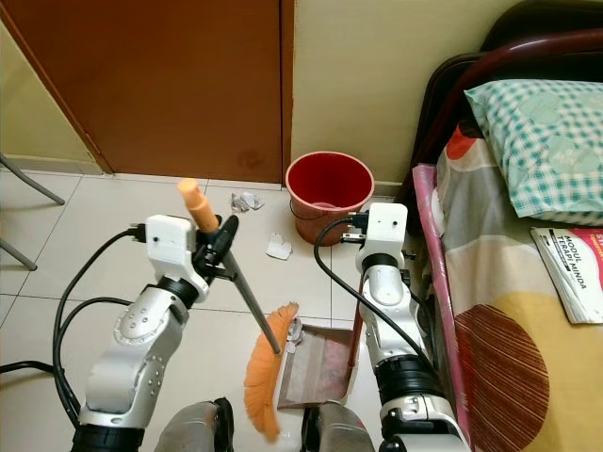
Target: Sweep floor
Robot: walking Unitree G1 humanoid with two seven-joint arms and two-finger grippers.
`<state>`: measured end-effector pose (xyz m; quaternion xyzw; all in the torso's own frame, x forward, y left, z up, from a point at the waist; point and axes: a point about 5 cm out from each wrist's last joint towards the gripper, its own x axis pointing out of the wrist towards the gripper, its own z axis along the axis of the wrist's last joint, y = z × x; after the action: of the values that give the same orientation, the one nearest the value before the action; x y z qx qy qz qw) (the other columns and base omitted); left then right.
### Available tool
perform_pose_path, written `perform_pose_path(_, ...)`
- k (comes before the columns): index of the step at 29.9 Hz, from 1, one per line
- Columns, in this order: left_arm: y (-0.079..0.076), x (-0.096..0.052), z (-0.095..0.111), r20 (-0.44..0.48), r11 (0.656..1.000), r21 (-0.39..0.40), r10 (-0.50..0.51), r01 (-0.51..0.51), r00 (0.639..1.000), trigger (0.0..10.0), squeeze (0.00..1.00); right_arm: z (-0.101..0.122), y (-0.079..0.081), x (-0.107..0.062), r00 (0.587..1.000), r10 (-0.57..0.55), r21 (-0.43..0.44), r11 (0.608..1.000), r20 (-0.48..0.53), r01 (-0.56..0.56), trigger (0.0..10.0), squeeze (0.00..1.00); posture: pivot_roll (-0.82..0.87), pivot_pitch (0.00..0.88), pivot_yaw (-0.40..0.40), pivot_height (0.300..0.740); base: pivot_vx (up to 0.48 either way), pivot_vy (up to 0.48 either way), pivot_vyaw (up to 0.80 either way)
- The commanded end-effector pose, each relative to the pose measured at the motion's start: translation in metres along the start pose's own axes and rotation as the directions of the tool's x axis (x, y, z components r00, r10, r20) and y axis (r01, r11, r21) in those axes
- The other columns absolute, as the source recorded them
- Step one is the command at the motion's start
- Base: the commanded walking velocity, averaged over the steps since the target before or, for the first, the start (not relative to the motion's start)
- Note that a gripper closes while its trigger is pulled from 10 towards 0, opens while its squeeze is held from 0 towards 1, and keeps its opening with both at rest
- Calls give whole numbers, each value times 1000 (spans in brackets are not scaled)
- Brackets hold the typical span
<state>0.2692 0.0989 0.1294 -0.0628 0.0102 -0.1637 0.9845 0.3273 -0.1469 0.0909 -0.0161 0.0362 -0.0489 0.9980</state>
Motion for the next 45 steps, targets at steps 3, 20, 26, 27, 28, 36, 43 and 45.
perform_pose_path(3, -3, 1, 5, 28, 1000, -8, 5, -4, 1000, 10000, 0, 3, 5, 2, 1000, 17, 16, 1000, 16, -17, 10000, 0, 20, 174, -32, 740, 0, 0, 0)
perform_pose_path(20, 61, -8, 16, 104, 916, 287, 260, -279, 960, 10000, 0, 4, -2, 3, 999, 45, 38, 998, 13, -45, 10000, 0, 9, 169, -44, 740, 0, 0, 0)
perform_pose_path(26, 47, -6, 25, 153, 918, 324, 187, -228, 970, 10000, 0, 2, -8, 3, 999, 35, 28, 999, 15, -36, 10000, 0, 9, 169, -44, 740, 0, 0, 0)
perform_pose_path(27, 43, -6, 25, 150, 929, 311, 162, -202, 975, 10000, 0, 2, -7, 3, 999, 35, 31, 999, 16, -36, 10000, 0, 9, 169, -44, 740, 0, 0, 0)
perform_pose_path(28, 36, -5, 25, 146, 943, 292, 120, -159, 982, 10000, 0, 2, -7, 3, 999, 40, 36, 999, 17, -40, 10000, 0, 9, 169, -44, 740, 0, 0, 0)
perform_pose_path(36, 11, -6, 17, 108, 967, 256, -9, -19, 994, 10000, 0, -4, -1, 5, 991, 127, -91, 987, -46, -131, 10000, 0, 7, 166, -44, 740, 0, 0, 0)
perform_pose_path(43, 7, -10, 13, 88, 971, 235, -52, 30, 995, 10000, 0, 6, -26, 10, 998, 61, -165, 985, 9, -58, 10000, 0, 1, 171, -48, 740, 0, 0, 0)
perform_pose_path(45, 2, -9, 15, 91, 971, 229, -86, 63, 992, 10000, 0, 4, -30, 11, 999, 37, -178, 983, 4, -36, 10000, 0, 1, 171, -48, 740, 0, 0, 0)
